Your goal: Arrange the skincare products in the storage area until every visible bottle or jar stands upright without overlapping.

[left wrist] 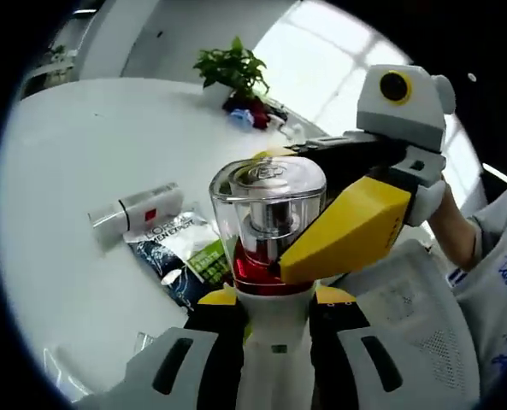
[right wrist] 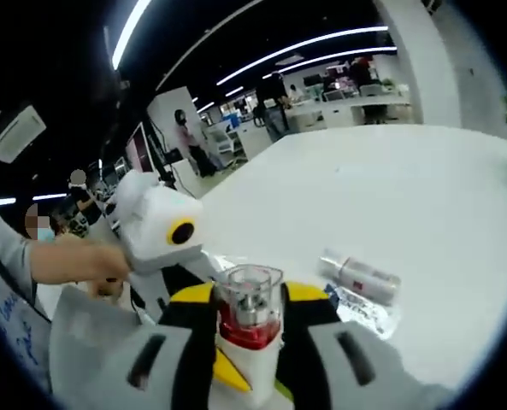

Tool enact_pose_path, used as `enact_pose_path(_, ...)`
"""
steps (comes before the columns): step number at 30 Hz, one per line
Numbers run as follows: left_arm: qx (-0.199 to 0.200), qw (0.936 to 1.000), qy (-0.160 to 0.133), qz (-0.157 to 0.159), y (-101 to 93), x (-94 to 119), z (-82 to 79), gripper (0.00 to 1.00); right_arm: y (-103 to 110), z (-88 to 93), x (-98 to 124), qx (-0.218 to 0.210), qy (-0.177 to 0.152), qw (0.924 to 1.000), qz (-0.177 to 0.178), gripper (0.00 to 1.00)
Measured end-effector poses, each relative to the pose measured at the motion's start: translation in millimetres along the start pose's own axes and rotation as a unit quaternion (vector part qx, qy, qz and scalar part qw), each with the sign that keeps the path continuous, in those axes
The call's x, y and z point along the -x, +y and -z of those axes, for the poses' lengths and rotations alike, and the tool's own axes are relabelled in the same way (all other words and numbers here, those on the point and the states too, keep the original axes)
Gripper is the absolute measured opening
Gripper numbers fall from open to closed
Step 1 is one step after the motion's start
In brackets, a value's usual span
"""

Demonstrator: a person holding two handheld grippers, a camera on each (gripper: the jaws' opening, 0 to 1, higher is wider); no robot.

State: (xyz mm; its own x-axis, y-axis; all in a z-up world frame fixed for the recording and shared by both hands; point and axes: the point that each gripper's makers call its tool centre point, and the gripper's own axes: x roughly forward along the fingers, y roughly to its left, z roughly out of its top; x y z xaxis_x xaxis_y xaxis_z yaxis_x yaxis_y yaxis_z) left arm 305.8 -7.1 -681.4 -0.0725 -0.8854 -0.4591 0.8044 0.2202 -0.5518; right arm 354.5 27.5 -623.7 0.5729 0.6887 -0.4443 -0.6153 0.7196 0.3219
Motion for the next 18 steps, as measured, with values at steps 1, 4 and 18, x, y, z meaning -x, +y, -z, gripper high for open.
enact_pose_path(1,-0.001,1.0,-0.001,0.0,0.1,0.0,-0.6,0.25,-1.1,-0.3,0.3,0.001,-0.001,1.0,0.001,0.29)
enact_pose_path(4,-0.005,1.0,-0.001,-0.002,2.7,-2.4,-4.7,0.25,-4.2,-2.5,0.9,0.0,-0.005,1.0,0.006,0.29)
enact_pose_path(18,-0.031,0.9993,0.005,-0.022,12.6,-4.8,-17.2,0.25,-15.6,-13.7,-0.9,0.02,-0.022,0.9993,0.023,0.29)
